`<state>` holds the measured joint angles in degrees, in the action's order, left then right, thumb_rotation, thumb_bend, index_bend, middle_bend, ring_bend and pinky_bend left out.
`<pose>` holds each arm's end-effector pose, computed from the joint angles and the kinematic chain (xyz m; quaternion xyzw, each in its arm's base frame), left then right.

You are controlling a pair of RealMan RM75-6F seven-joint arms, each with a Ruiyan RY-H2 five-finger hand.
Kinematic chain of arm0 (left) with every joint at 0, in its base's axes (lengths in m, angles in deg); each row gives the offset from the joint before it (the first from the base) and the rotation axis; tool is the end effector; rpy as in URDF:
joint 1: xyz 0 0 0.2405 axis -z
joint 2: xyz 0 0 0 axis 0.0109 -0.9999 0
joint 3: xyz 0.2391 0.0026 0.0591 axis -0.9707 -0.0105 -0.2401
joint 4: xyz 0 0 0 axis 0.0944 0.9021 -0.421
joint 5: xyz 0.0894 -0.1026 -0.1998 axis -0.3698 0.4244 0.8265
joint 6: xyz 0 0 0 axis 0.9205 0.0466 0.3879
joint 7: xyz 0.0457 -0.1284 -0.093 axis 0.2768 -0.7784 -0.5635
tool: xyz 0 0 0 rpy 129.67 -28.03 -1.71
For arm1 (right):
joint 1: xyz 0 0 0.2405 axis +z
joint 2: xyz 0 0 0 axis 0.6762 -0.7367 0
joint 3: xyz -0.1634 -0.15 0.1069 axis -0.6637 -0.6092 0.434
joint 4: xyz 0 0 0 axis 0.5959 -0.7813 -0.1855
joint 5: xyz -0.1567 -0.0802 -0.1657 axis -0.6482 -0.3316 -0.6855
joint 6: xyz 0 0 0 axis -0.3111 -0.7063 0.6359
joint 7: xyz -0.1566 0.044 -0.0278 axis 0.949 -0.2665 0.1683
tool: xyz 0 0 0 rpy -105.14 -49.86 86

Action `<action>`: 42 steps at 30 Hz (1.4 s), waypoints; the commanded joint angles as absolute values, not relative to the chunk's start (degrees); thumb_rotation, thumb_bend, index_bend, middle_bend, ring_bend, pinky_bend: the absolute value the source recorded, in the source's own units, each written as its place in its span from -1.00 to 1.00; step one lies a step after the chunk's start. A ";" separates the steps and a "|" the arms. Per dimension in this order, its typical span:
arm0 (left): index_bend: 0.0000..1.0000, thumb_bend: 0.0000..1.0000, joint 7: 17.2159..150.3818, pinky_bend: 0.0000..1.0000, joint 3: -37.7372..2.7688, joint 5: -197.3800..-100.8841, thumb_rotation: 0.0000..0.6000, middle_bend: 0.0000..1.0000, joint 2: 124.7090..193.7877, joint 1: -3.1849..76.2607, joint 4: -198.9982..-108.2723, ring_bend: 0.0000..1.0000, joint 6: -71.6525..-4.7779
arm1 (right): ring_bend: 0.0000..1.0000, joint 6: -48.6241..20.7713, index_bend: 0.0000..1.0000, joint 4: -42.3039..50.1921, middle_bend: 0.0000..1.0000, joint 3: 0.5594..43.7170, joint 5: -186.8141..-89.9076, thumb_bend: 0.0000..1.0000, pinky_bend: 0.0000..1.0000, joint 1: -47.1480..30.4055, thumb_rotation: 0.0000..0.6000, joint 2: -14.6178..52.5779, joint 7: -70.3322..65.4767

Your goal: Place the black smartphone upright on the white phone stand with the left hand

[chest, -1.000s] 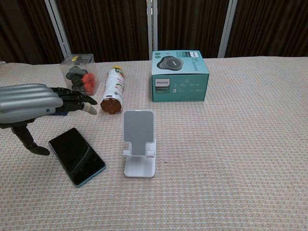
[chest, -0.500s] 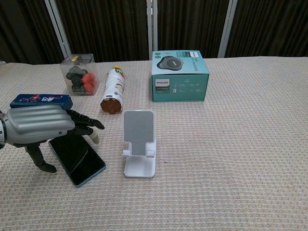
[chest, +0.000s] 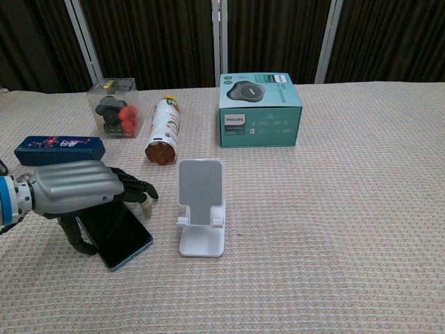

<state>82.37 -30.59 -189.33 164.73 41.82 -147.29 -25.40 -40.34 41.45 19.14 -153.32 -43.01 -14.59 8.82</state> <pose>-0.2135 0.3175 -0.0859 -0.8955 -0.2105 -0.2738 0.2809 -0.2843 -0.1876 0.1996 0.5268 -0.3720 0.3564 0.6761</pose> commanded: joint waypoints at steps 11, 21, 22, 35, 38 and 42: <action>0.16 -1.00 82.56 -0.19 -31.17 -189.70 1.00 -0.22 165.54 41.66 -145.59 -0.10 -30.05 | -1.00 -40.13 -1.00 41.54 -1.00 19.05 -153.34 -1.00 -1.00 -43.00 1.00 -14.80 8.33; 0.21 -1.00 84.78 -0.19 -29.71 -191.14 1.00 -0.22 161.14 41.82 -149.69 -0.10 -36.89 | -1.00 -40.55 -1.00 41.96 -1.00 18.88 -154.04 -1.00 -1.00 -43.35 1.00 -15.41 7.21; 0.23 -1.00 85.35 -0.19 -29.30 -191.67 1.00 -0.21 160.72 41.98 -150.07 -0.09 -38.11 | -1.00 -40.60 -1.00 41.99 -1.00 18.88 -154.09 -1.00 -1.00 -43.39 1.00 -15.48 7.10; 0.30 -1.00 100.46 -0.20 -25.73 -208.84 1.00 -0.18 155.65 51.13 -147.66 -0.07 -49.23 | -1.00 -40.35 -1.00 42.01 -1.00 18.99 -153.58 -1.00 -1.00 -43.33 1.00 -15.66 6.76; 0.35 -1.00 106.48 -0.21 -26.12 -213.86 1.00 -0.16 154.91 56.12 -148.40 -0.07 -44.35 | -1.00 -40.48 -1.00 41.87 -1.00 19.12 -153.39 -1.00 -1.00 -43.43 1.00 -15.82 6.20; 0.34 -1.00 109.25 -0.21 -26.41 -214.16 1.00 -0.16 154.90 57.98 -150.28 -0.07 -40.19 | -1.00 -40.52 -1.00 41.69 -1.00 19.10 -153.38 -1.00 -1.00 -43.57 1.00 -16.05 5.54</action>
<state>107.05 -26.25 -213.65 155.50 56.28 -149.19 -42.70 -40.51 41.72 19.11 -153.38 -43.54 -16.01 5.60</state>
